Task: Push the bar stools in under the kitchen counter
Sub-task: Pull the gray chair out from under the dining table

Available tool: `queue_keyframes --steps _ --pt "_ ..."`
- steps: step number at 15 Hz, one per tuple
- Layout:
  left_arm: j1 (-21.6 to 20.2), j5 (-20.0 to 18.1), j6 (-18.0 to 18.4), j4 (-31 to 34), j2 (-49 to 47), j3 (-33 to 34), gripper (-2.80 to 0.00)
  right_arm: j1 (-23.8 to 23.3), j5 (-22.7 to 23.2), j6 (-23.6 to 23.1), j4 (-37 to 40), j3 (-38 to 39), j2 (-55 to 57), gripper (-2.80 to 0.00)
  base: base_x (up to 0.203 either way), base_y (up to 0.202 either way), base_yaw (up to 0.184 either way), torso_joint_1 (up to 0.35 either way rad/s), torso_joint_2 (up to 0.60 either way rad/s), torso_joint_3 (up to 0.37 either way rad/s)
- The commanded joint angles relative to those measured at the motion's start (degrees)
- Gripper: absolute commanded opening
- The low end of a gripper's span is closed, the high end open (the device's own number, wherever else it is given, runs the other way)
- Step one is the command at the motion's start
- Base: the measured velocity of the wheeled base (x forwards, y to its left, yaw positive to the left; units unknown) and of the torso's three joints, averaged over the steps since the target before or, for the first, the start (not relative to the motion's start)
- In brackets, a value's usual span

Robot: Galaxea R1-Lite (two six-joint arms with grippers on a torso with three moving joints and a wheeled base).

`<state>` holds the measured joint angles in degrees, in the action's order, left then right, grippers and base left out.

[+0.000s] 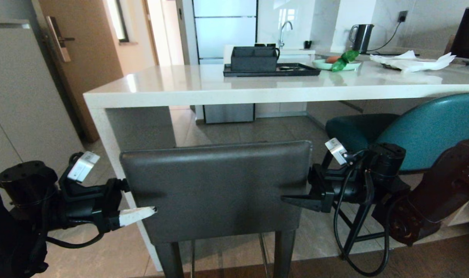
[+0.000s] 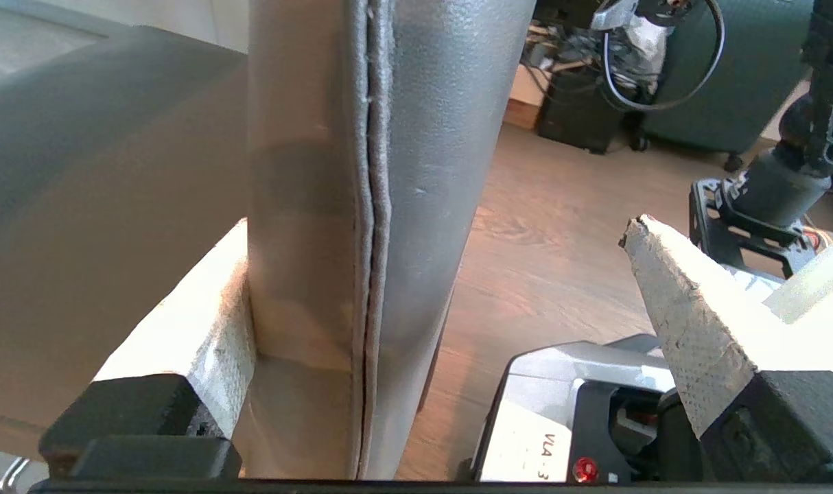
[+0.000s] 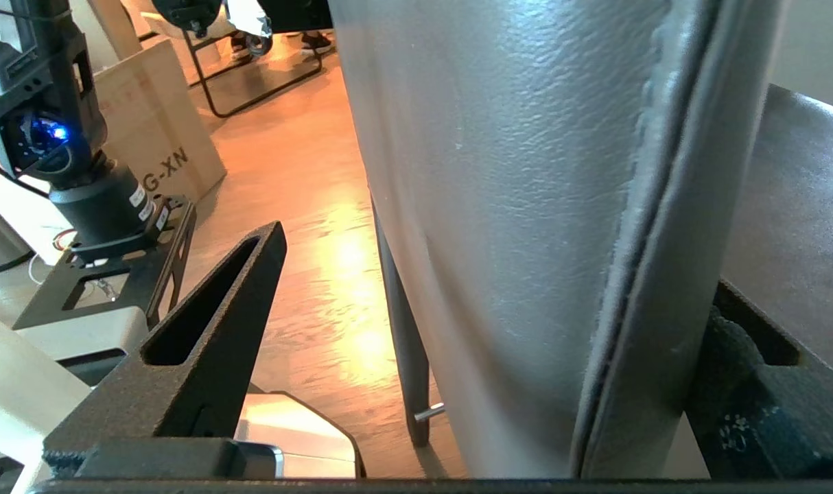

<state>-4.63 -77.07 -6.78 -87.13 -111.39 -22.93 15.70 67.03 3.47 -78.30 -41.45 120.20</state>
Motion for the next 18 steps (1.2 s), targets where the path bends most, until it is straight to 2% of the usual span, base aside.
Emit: queue_keyframes --steps 1,18 --pt "0.1 -0.5 0.2 -0.5 0.3 0.2 0.00 0.0 0.4 0.0 -0.4 0.1 -0.2 0.00 -0.194 0.000 -0.003 0.003 0.00 0.002" --pt "0.1 -0.5 -0.2 -0.5 2.6 0.9 0.00 0.4 0.4 0.0 -2.1 2.5 -1.7 0.00 -0.195 0.000 -0.002 0.002 0.00 0.003"
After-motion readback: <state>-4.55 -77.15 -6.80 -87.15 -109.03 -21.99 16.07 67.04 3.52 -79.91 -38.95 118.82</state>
